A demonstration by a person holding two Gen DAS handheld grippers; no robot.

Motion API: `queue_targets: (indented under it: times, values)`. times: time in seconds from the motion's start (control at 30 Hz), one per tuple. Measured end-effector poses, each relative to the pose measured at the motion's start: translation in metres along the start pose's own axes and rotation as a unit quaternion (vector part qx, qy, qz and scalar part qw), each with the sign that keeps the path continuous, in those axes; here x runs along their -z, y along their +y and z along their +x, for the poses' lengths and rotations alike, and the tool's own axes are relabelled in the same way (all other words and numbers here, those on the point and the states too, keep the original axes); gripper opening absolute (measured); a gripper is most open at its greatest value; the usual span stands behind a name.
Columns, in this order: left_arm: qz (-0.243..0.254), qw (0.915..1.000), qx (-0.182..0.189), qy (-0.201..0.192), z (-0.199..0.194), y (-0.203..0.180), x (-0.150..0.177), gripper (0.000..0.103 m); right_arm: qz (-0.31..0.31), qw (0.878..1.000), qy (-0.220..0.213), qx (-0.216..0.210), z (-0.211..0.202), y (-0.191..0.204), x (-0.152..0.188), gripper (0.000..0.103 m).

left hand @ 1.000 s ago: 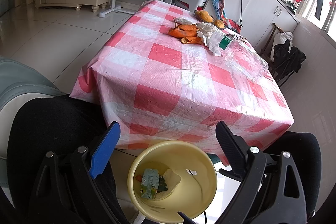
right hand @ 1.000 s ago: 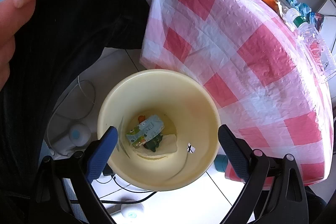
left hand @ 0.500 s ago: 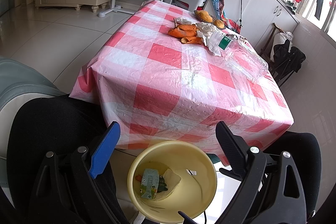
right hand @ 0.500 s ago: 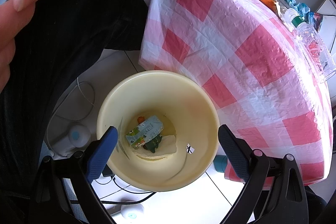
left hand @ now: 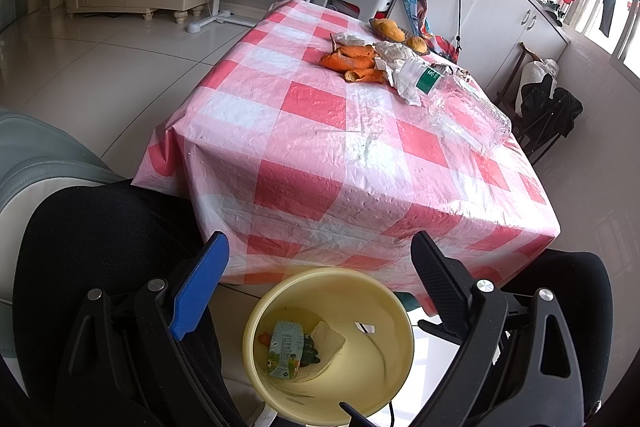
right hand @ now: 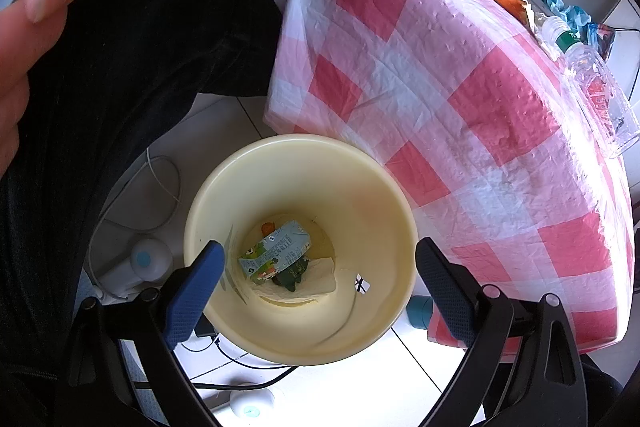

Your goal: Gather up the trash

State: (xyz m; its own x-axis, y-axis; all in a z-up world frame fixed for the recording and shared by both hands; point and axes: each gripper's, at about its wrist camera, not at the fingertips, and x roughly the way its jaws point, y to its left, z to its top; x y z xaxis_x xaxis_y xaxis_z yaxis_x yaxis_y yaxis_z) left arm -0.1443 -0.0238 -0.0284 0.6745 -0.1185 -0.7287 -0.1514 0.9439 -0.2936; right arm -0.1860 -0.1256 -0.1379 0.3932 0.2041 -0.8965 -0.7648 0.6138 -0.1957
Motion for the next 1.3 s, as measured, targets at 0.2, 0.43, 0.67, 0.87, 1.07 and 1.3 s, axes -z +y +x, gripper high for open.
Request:
queue_targets:
  times: [0.2, 0.43, 0.67, 0.87, 1.07, 1.3]
  values:
    - [0.000, 1.0000, 0.000, 0.000, 0.000, -0.001, 0.001, 0.089, 0.001, 1.000, 0.000, 0.000, 0.000, 0.000, 0.000, 0.092]
    - [0.000, 1.0000, 0.000, 0.000, 0.000, -0.001, 0.000, 0.089, 0.003, 1.000, -0.004, 0.003, -0.002, -0.001, 0.000, 0.092]
    - [-0.011, 0.9996, -0.009, -0.024, -0.009, 0.002, -0.004, 0.092, -0.003, 0.999, -0.035, 0.030, -0.016, -0.005, -0.006, 0.092]
    - [0.001, 0.9974, -0.026, -0.067, -0.029, 0.001, -0.022, 0.094, -0.028, 0.994, -0.075, 0.071, -0.038, -0.008, -0.011, 0.092]
    - [0.011, 0.9972, -0.018, -0.072, -0.022, -0.006, -0.055, 0.096, 0.005, 0.989, -0.116, 0.092, -0.061, -0.044, -0.022, 0.092]
    - [0.035, 0.9977, -0.029, -0.051, 0.031, -0.017, -0.097, 0.096, 0.037, 0.977, -0.127, 0.165, -0.068, -0.126, -0.025, 0.092]
